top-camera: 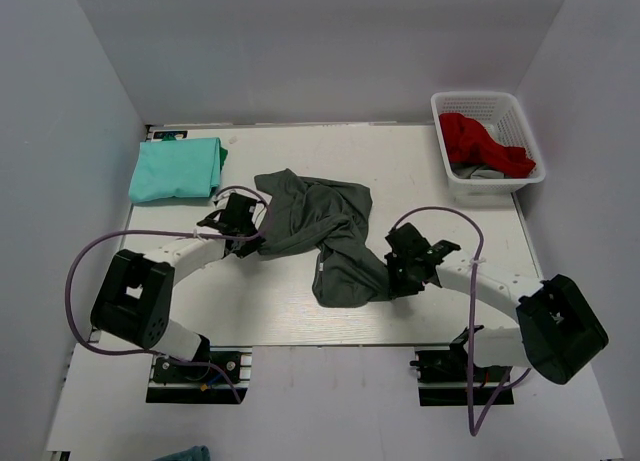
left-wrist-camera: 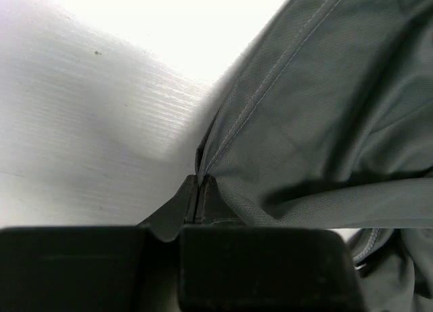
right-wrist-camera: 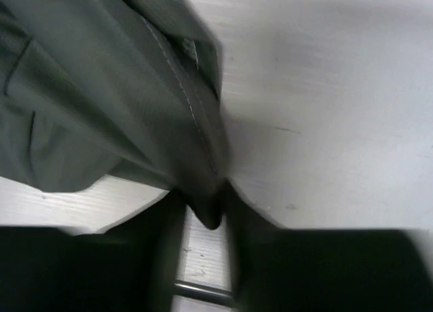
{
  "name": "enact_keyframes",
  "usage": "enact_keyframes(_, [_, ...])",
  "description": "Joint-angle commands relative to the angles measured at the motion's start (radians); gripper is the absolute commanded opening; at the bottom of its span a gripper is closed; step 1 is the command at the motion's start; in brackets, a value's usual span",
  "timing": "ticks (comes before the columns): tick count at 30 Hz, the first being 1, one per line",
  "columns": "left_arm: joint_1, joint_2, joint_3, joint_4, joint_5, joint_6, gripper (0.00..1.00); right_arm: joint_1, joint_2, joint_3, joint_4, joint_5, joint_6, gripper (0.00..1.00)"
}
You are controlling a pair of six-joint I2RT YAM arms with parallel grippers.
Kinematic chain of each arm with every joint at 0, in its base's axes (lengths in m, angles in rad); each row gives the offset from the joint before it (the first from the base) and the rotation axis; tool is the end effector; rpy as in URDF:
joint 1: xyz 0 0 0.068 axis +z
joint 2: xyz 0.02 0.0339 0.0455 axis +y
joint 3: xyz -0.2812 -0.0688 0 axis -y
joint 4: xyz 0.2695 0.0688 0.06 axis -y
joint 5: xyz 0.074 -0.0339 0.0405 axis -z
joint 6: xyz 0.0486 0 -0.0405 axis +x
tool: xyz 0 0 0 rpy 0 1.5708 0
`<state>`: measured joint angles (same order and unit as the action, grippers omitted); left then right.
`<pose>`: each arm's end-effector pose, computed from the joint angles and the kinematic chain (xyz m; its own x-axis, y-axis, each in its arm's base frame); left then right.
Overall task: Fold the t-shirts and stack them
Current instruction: Flatten out the tshirt
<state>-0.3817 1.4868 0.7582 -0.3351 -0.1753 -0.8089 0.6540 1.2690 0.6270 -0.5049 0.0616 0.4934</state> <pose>0.2784 -0.1026 0.1525 -0.7685 -0.4592 -0.4455 -0.3880 0.8882 -0.2461 0.1912 0.1428 0.1570 -0.9152 -0.1059 -0.3888 -0.1745 0.9739 0.1454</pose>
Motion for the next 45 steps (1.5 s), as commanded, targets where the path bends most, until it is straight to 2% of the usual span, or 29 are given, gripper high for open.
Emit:
enact_keyframes(1, [-0.005, -0.059, -0.002, -0.004, -0.015, 0.005, 0.00, 0.015, 0.012, -0.012, 0.012, 0.035, 0.042, 0.22])
enact_keyframes(3, [-0.005, -0.083, 0.007, -0.004, -0.015, 0.014, 0.00, 0.018, -0.005, 0.011, 0.019, 0.073, 0.047, 0.02])
enact_keyframes(4, [-0.005, -0.095, 0.019, -0.004, -0.015, 0.025, 0.00, 0.019, -0.011, 0.022, 0.019, 0.092, 0.048, 0.00])
enact_keyframes(8, [-0.005, -0.186, 0.072, -0.016, -0.073, 0.036, 0.00, 0.013, -0.075, 0.118, -0.006, 0.263, 0.062, 0.00])
enact_keyframes(9, [-0.005, -0.232, 0.085, -0.016, -0.087, 0.036, 0.00, 0.010, -0.097, 0.143, -0.014, 0.387, 0.074, 0.00])
enact_keyframes(12, [-0.005, -0.305, 0.157, -0.041, -0.134, 0.060, 0.00, 0.010, -0.151, 0.252, -0.038, 0.571, 0.076, 0.00])
enact_keyframes(16, [-0.005, -0.434, 0.277, -0.061, -0.216, 0.099, 0.00, 0.010, -0.223, 0.406, -0.034, 0.739, 0.036, 0.00])
enact_keyframes(21, [-0.005, -0.497, 0.455, -0.142, -0.326, 0.122, 0.00, 0.010, -0.279, 0.510, 0.014, 0.878, -0.085, 0.00])
enact_keyframes(27, [-0.005, -0.583, 0.596, -0.192, -0.374, 0.155, 0.00, 0.012, -0.405, 0.626, 0.065, 0.951, -0.209, 0.00])
enact_keyframes(31, [-0.005, -0.643, 0.645, -0.211, -0.343, 0.165, 0.00, 0.012, -0.479, 0.698, 0.055, 0.891, -0.275, 0.00])
enact_keyframes(33, [-0.005, -0.691, 0.677, -0.202, -0.279, 0.175, 0.00, 0.012, -0.510, 0.757, 0.036, 0.857, -0.289, 0.00])
enact_keyframes(38, [-0.005, -0.732, 0.798, -0.232, -0.138, 0.204, 0.00, 0.010, -0.542, 0.907, 0.003, 0.669, -0.372, 0.00])
enact_keyframes(39, [-0.005, -0.732, 0.819, -0.243, -0.097, 0.205, 0.00, 0.010, -0.548, 0.977, -0.003, 0.609, -0.380, 0.00])
enact_keyframes(41, [-0.005, -0.743, 0.880, -0.277, -0.051, 0.214, 0.00, 0.007, -0.545, 1.022, -0.033, 0.498, -0.407, 0.00])
enact_keyframes(45, [-0.005, -0.773, 0.934, -0.311, 0.002, 0.214, 0.00, 0.006, -0.547, 1.140, -0.043, 0.382, -0.437, 0.00])
